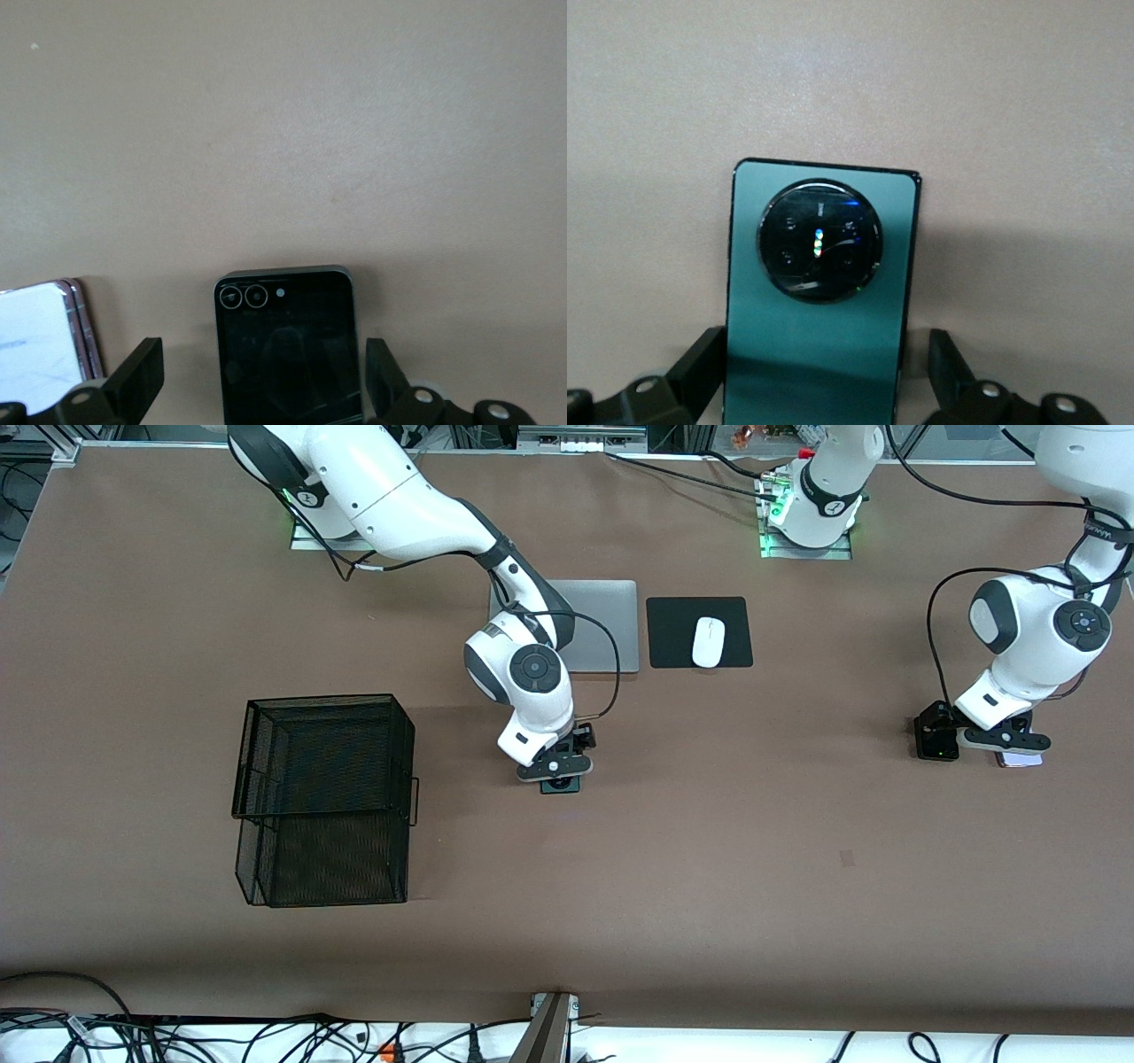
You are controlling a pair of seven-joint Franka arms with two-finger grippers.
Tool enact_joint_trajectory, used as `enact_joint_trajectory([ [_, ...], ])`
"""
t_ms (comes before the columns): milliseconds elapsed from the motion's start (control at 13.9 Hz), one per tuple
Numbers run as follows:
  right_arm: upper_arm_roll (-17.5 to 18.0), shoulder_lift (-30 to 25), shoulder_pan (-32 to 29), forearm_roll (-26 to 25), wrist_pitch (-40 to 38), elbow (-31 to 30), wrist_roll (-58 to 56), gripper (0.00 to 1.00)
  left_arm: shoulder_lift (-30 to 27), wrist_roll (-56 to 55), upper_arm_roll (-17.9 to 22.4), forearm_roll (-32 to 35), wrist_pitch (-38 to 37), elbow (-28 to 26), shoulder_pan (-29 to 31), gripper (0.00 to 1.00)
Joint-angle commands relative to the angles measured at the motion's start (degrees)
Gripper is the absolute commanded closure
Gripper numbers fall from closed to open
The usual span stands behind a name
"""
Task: Place phones with both arms
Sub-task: 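Carry the green phone into the basket while the left gripper grasps the flip phone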
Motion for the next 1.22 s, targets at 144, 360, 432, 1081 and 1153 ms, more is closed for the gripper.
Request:
enact_joint_trajectory([
  [144, -0.33, 1.23, 0.76, -1.31, -0.16, 0.89, 0.48, 0.38, 1.70, 0.67, -0.80, 1.01, 2.58, -0.51, 1.84, 0.00],
  [360, -0.24, 0.97, 0.76, -1.31, -0.33, 0.98, 0.21, 0.93, 1.70, -0.21, -0.98, 0.93, 2.58, -1.04, 2.55, 0.00],
  [432, -0.33, 0.79, 0.76, -1.31, -0.33, 0.98, 0.30, 1.00, 1.70, -0.30, -0.98, 0.67, 2.58, -1.12, 2.55, 0.00],
  [1081, -4.81, -9.13, -2.04, -1.04, -11.56, 2.74, -4.15, 1.00, 2.05, -3.56, -3.09, 0.40, 2.58, -1.65, 2.72, 0.00],
  [1153, -4.81, -10.45, -3.88, -0.70, -13.15, 2.74, -7.75, 1.00, 2.05, -3.55, -3.09, 0.40, 2.58, -1.65, 3.07, 0.00],
])
